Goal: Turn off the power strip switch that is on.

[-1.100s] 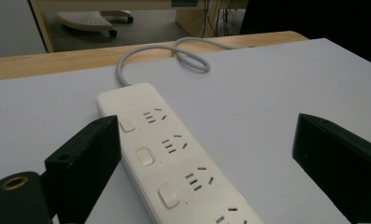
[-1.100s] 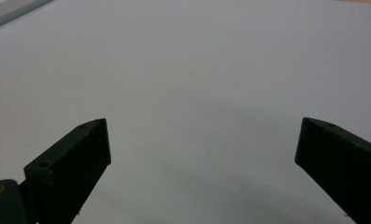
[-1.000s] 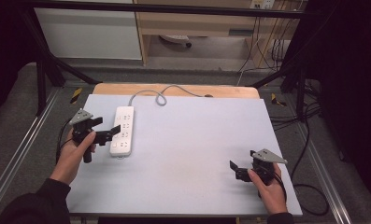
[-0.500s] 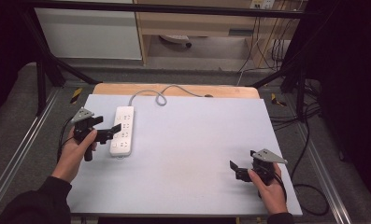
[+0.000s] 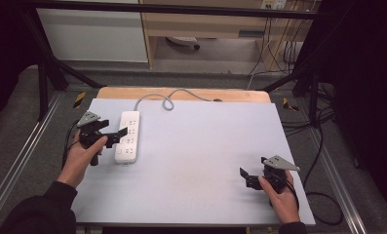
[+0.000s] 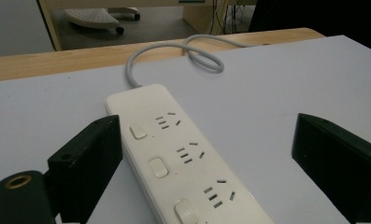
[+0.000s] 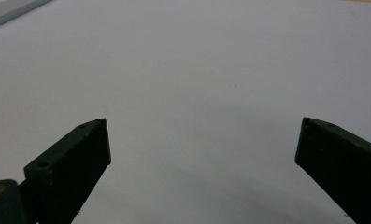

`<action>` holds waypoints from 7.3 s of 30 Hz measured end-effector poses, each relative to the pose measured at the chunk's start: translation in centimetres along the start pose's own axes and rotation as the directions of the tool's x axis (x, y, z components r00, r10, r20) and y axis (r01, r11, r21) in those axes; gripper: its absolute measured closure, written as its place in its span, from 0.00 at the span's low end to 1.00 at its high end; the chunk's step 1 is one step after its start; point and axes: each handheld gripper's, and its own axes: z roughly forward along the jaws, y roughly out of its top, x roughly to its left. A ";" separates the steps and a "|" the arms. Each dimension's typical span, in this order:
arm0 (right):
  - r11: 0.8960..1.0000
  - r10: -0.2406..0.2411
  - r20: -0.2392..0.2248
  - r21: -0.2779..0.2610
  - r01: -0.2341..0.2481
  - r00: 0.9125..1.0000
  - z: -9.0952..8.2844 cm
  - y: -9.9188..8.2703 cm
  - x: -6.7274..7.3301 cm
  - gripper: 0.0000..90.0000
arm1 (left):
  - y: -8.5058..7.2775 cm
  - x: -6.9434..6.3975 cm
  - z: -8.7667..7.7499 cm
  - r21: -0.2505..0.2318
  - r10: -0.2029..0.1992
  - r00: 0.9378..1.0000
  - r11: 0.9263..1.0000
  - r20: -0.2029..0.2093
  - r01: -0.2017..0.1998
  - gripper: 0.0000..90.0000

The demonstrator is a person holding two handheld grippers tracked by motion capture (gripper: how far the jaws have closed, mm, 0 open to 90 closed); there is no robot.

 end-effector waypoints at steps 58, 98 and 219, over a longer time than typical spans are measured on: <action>1.000 0.002 -0.006 0.009 -0.002 1.000 0.1 -0.1 -0.1 0.04 | -1.5 2.3 3.6 0.018 -0.043 0.999 0.999 -0.034 0.043 1.00; 1.000 -0.001 -0.004 0.014 0.001 1.000 0.2 -0.1 -0.1 0.04 | -2.4 2.6 4.4 0.107 -0.002 0.999 0.994 -0.037 0.006 1.00; 1.000 -0.006 0.002 0.019 0.006 1.000 0.1 -0.2 -0.3 0.04 | -1.1 1.5 4.5 0.014 -0.017 1.000 1.000 -0.006 0.017 0.61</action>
